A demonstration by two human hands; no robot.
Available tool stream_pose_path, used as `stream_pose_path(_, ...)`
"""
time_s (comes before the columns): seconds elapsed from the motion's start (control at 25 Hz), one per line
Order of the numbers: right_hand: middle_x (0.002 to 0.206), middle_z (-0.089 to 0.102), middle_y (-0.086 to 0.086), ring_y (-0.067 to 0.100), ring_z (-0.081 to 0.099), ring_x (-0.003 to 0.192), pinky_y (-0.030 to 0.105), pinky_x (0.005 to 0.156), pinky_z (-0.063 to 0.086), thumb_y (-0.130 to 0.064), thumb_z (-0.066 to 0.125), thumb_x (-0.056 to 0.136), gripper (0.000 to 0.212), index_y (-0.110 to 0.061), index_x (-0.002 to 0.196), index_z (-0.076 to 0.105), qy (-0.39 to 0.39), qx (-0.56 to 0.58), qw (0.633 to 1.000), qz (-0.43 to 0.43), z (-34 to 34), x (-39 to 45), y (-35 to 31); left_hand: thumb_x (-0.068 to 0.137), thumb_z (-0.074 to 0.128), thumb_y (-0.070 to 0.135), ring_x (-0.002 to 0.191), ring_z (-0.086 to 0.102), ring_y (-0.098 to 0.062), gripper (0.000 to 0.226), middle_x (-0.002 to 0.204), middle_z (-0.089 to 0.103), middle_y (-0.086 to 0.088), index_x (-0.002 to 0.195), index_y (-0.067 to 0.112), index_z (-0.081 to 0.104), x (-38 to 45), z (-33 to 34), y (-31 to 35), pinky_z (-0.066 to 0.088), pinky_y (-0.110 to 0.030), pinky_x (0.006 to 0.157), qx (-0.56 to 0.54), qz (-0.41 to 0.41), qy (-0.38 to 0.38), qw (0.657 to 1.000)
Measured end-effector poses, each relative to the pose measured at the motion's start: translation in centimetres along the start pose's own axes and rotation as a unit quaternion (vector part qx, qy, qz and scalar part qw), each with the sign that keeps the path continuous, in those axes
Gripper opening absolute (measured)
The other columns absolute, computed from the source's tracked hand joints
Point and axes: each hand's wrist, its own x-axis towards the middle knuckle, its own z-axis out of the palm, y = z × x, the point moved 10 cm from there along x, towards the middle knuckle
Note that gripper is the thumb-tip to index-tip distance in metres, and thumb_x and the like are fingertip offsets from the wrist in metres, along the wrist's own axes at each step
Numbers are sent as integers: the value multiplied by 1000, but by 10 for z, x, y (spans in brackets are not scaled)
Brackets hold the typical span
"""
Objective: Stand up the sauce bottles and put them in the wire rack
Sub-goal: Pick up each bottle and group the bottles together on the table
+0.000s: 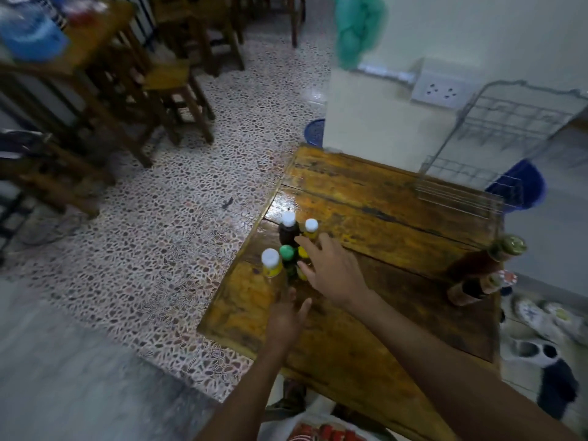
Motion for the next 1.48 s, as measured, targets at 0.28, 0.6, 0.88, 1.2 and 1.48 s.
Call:
stream_pose_path(0.28, 99, 60, 4, 23, 59, 93, 32, 59, 48, -40, 53, 100, 23, -18, 107, 54, -30, -25, 998, -45, 6, -11, 7, 93, 70, 39, 121, 50, -10, 66, 136, 52, 1, 148, 19, 40, 13, 16, 35, 47, -32, 94, -72, 67, -33, 995)
stream_pose_path(0.6, 57, 42, -4, 14, 35, 51, 26, 41, 17, -45, 50, 99, 41, -17, 70, 52, 92, -114, 989, 12, -71, -62, 83, 87, 75, 24, 94, 67, -9, 31, 101, 68, 15, 111, 39, 61, 10, 56, 124, 52, -30, 69, -67, 231, -131, 962)
stream_pose_path(0.88, 51, 53, 1, 23, 47, 42, 30, 39, 40, -36, 26, 96, 50, -16, 64, 59, 7, -88, 962, 258, -58, -115, 165, 78, 83, 21, 91, 60, -20, 38, 98, 65, 2, 109, 22, 61, 2, 71, 165, 39, -32, 71, 194, 304, -52, 931)
stream_pose_path(1.2, 72, 55, -4, 15, 50, 62, 35, 40, 41, -49, 27, 106, 44, -22, 84, 54, 70, -107, 984, 125, -73, -123, 137, 83, 76, 25, 87, 67, -12, 35, 101, 71, 10, 115, 32, 63, 2, 105, 156, 58, -42, 72, 79, 265, -315, 908)
stream_pose_path(1.48, 55, 53, -2, 22, 49, 42, 38, 38, 41, -42, 20, 107, 48, -23, 72, 47, 76, -42, 975, 207, -62, -125, 143, 80, 82, 34, 90, 68, -7, 37, 102, 72, 14, 112, 36, 63, -3, 99, 147, 60, -43, 78, 77, 254, -321, 909)
